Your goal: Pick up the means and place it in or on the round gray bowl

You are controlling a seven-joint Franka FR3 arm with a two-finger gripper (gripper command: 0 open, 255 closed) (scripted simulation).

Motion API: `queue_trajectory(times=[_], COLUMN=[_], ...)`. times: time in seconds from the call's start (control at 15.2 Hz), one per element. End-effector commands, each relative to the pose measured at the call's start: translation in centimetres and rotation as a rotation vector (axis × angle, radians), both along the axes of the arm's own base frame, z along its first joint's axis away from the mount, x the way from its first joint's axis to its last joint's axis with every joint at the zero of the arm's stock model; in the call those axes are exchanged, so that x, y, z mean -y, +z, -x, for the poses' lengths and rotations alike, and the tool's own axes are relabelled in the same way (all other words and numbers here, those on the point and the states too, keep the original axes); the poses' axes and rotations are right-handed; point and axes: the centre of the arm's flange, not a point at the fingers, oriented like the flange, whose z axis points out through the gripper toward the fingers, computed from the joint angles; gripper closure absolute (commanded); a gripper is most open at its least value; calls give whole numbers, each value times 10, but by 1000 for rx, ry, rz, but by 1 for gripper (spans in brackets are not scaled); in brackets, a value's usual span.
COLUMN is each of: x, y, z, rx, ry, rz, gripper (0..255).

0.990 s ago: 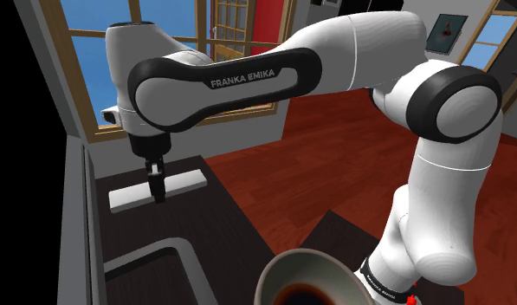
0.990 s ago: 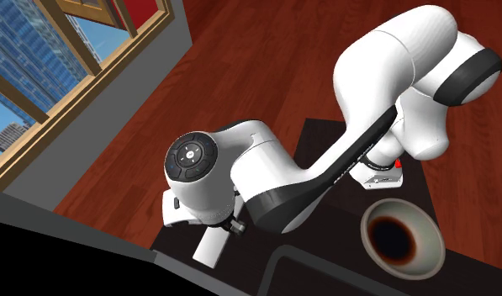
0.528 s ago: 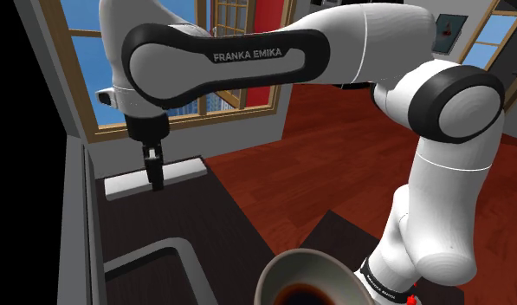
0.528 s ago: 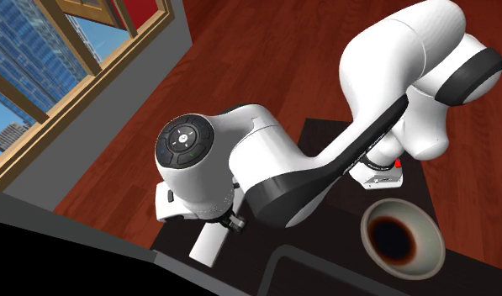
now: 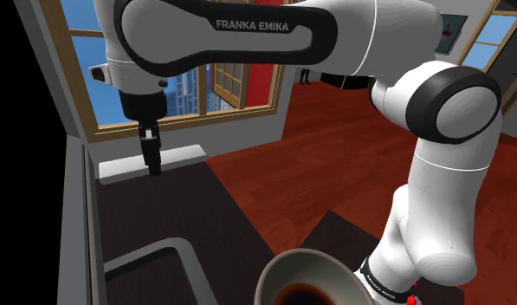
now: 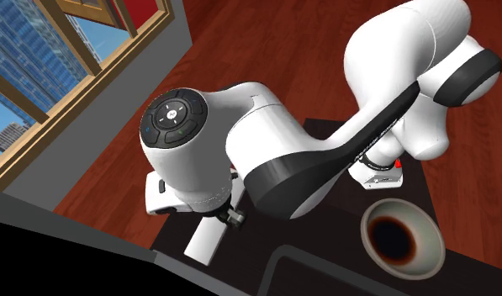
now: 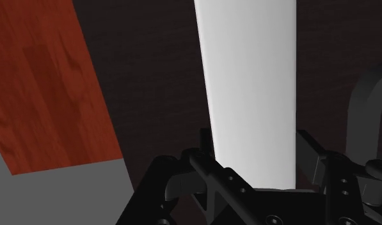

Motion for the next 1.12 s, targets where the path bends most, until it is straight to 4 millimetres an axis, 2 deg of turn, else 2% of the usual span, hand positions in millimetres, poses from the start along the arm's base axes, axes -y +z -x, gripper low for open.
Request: queue_trajectory(times=[0.0, 0.73, 1.06], x=[1, 1, 1], y=[11, 67, 67], z=[0, 0, 66], rx=[0, 0, 0], ry=[0, 0, 0], rz=[0, 0, 0], gripper=[255, 255, 255])
